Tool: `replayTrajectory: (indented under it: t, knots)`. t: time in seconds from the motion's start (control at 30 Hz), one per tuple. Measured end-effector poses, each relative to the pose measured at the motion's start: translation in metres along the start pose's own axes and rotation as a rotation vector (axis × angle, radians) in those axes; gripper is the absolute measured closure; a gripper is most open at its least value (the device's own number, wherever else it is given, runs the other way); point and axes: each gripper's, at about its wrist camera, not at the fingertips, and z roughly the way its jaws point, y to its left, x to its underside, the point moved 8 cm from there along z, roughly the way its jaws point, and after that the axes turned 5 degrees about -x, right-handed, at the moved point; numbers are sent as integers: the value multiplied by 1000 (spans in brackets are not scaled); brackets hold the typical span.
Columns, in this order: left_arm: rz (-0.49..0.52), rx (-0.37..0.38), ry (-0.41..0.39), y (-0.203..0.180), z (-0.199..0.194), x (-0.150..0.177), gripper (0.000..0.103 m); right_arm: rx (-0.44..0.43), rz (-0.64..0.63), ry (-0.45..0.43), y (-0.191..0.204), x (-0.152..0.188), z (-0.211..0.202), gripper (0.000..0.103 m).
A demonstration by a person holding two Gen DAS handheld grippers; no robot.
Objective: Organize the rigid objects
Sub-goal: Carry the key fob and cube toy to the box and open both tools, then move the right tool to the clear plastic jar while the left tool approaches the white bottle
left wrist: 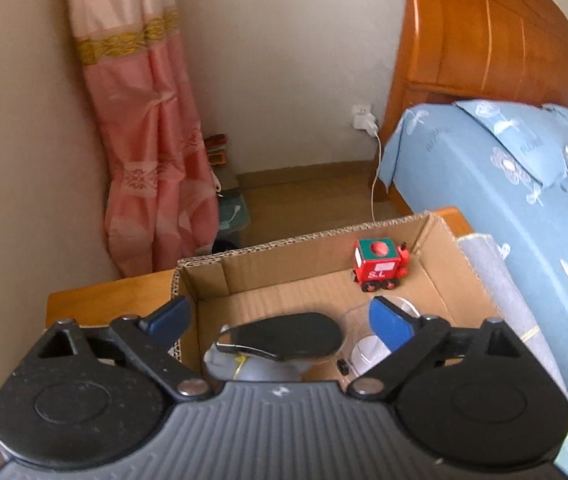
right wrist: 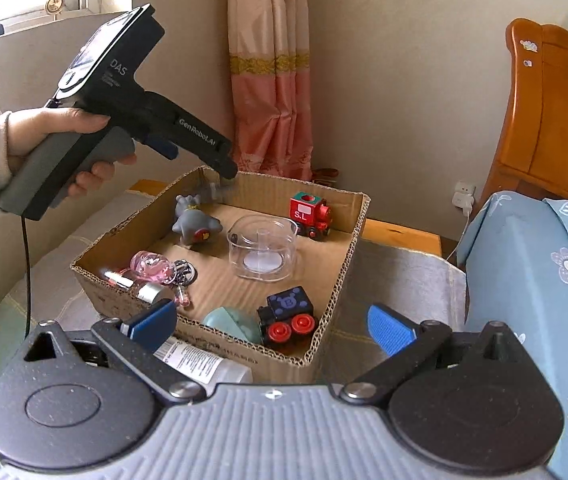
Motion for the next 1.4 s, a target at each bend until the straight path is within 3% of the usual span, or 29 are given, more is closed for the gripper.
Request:
replayTrajectory:
  t: [0.27,0.47,0.73,0.9,0.97,1.17,1.4]
  knots:
    - [-23,8,-18,9,-30,11,7,4,14,15,7,10,-4,0]
    - [-15,7,-41,8,-60,28,6,56,31,36,4,21,-8,0]
    - [28,12,-20,-3,-95,70,6,122,96,83,-13,46,-16,0]
    - [65,25,-52,-13,-123,96,5,154,130,72,-26,48,-28,0]
    - [63,20,-66,-16,-130,106,1,166,140,71,-30,49,-28,0]
    - [21,45,-67,-22,-136,144,1,180,143,100,-37,59,-13,0]
    - [22,-64,-117,-23,-134,180,1,194,138,130,-47,59,16,0]
